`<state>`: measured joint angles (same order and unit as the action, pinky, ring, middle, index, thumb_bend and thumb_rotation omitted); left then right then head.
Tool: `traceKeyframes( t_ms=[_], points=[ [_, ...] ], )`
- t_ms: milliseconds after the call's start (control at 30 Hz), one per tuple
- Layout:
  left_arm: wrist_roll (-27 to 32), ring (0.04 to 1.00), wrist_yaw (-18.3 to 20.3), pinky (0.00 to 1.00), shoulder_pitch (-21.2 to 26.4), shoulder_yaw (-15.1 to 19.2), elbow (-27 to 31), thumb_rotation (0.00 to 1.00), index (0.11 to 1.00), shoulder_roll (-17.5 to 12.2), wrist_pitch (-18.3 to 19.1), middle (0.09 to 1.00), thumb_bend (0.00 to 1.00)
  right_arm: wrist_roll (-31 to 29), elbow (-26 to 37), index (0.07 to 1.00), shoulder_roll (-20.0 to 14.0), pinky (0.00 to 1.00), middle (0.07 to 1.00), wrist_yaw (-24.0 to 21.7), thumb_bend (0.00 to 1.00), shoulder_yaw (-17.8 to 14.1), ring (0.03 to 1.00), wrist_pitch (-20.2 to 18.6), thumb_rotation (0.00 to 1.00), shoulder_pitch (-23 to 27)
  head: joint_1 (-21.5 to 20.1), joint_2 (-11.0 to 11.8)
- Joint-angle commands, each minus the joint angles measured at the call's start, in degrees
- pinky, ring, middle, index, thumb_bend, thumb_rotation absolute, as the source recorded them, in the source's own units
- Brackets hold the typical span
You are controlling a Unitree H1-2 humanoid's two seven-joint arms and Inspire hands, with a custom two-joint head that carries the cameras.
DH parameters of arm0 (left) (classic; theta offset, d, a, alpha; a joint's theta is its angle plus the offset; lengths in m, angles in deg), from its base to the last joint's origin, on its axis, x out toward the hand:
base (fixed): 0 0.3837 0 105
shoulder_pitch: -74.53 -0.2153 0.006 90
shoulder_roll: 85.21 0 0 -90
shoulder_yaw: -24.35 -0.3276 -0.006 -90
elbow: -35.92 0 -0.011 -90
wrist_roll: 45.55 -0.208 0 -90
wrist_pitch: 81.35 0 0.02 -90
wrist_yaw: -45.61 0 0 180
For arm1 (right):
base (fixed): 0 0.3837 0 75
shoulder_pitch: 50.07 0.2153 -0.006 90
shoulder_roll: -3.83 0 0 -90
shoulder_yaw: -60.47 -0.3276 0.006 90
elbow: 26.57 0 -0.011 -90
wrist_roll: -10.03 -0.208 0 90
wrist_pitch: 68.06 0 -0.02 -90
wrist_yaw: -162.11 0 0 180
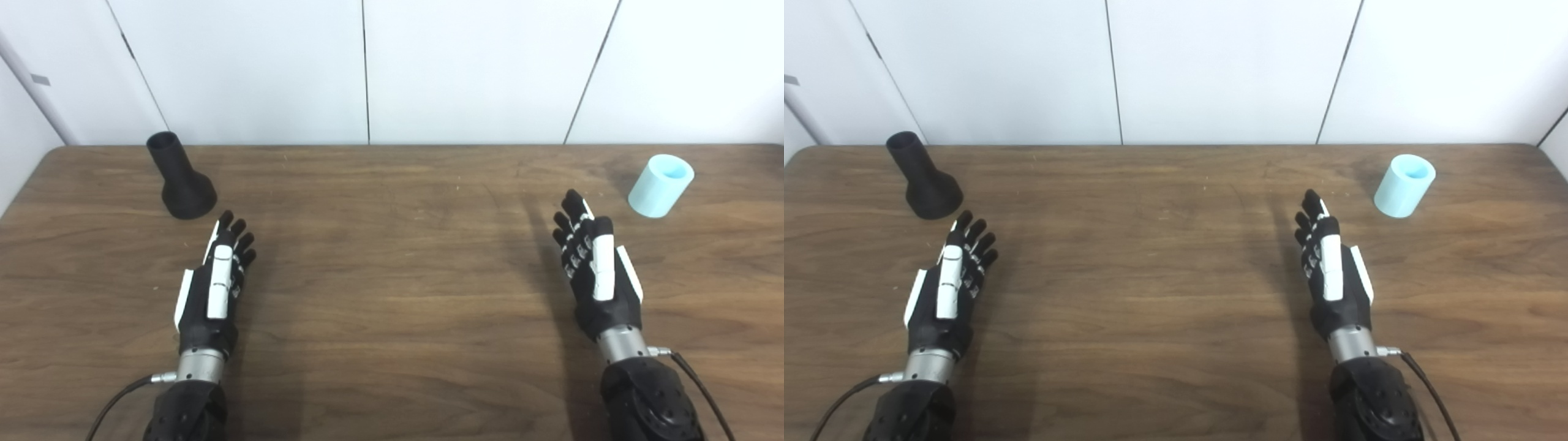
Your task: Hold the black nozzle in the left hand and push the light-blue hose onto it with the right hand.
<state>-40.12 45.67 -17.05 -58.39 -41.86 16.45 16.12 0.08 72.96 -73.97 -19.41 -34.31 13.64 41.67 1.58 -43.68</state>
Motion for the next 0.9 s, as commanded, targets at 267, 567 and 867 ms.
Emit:
traceKeyframes(
  t_ms=[267,567,867],
  points=[
    [-0.79,0.946,0.27,0.93,0.55,-0.21,1.91,0.95,0.957,-0.97,-1.03,0.955,0.45,0.50,2.69,0.985,0.98,1.00,1.000,0.42,0.56,0.01,1.000,2.40,1.00,1.12,-0.54,0.78],
    [-1.14,0.944,0.39,0.93,-0.13,-0.81,2.10,0.94,0.955,-0.74,-1.86,0.954,0.44,0.13,2.68,0.985,0.75,1.00,1.000,-0.05,0.56,-0.11,1.000,3.20,1.00,0.42,0.96,3.24],
    [-1.88,0.945,0.35,0.93,-1.45,-2.18,0.10,0.94,0.956,0.07,-5.19,0.954,0.46,-1.29,0.20,0.981,-0.22,1.00,1.000,-1.45,0.56,-0.86,1.000,6.15,1.00,-0.98,6.83,8.31]
  ],
)
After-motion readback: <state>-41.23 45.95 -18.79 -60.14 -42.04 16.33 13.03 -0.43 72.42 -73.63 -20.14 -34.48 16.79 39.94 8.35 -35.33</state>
